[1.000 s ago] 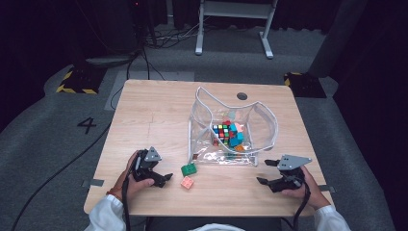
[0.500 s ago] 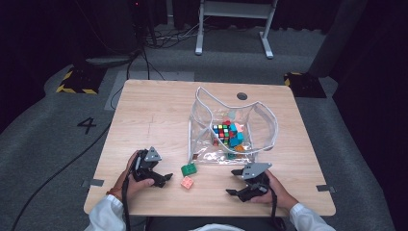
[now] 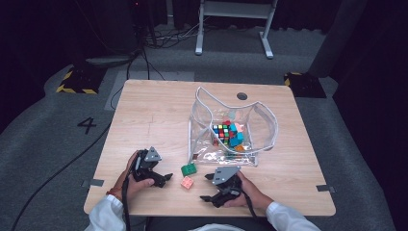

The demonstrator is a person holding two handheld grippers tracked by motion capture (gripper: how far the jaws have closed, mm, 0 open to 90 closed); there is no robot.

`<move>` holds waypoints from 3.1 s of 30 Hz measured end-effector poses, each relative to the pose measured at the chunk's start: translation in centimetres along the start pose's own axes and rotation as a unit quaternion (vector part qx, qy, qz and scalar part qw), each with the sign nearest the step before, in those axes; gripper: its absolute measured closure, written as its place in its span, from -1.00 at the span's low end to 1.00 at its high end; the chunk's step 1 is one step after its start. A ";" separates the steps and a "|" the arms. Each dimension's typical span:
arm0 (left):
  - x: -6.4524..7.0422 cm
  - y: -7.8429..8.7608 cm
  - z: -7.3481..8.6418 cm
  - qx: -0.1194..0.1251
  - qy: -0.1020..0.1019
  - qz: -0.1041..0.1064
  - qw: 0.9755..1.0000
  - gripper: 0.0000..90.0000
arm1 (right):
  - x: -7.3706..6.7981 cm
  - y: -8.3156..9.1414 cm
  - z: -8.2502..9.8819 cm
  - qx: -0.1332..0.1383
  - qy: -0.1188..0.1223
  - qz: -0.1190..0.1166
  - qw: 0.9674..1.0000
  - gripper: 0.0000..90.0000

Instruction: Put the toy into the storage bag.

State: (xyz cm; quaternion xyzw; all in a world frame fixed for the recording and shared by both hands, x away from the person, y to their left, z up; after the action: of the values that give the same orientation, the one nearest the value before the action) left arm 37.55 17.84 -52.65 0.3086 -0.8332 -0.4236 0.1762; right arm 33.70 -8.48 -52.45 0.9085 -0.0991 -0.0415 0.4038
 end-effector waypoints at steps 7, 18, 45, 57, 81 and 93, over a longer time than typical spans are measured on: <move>0.0 0.0 0.0 0.000 0.000 0.000 1.000 -1.00 | -0.4 -2.3 -2.5 0.002 -0.002 0.002 1.000 -0.48; 0.0 0.0 0.0 0.001 0.000 0.000 1.000 -1.00 | -0.4 -3.3 -3.8 0.016 -0.010 0.022 1.000 0.07; 0.0 0.0 0.0 0.000 0.000 -0.001 1.000 -0.99 | 0.2 0.9 -1.9 0.036 0.008 0.019 0.999 0.31; 0.0 0.0 0.0 0.001 0.003 -0.003 1.000 -0.99 | 1.8 6.2 3.2 0.008 -0.014 0.051 0.999 0.31; 0.0 0.0 0.0 0.002 0.003 -0.003 1.000 -0.99 | 6.3 14.8 11.4 0.004 -0.121 0.155 0.980 0.31; 0.0 0.0 0.0 0.001 0.003 -0.002 1.000 -0.99 | 8.6 18.0 13.2 0.021 -0.160 0.193 0.968 0.31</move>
State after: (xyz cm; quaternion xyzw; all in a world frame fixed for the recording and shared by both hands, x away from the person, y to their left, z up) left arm 37.50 17.82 -52.63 0.3122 -0.8325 -0.4219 0.1774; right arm 37.40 -31.69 -47.93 0.8618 -0.3368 -0.1055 0.3643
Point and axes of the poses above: each handheld gripper's, and its own axes: y roughly backward along the jaws, z roughly out of its underside, x roughly to its right, the point moved 3 cm from there along -y, roughly forward along the jaws, and after that the axes turned 5 degrees about -x, right-handed, at the moved point
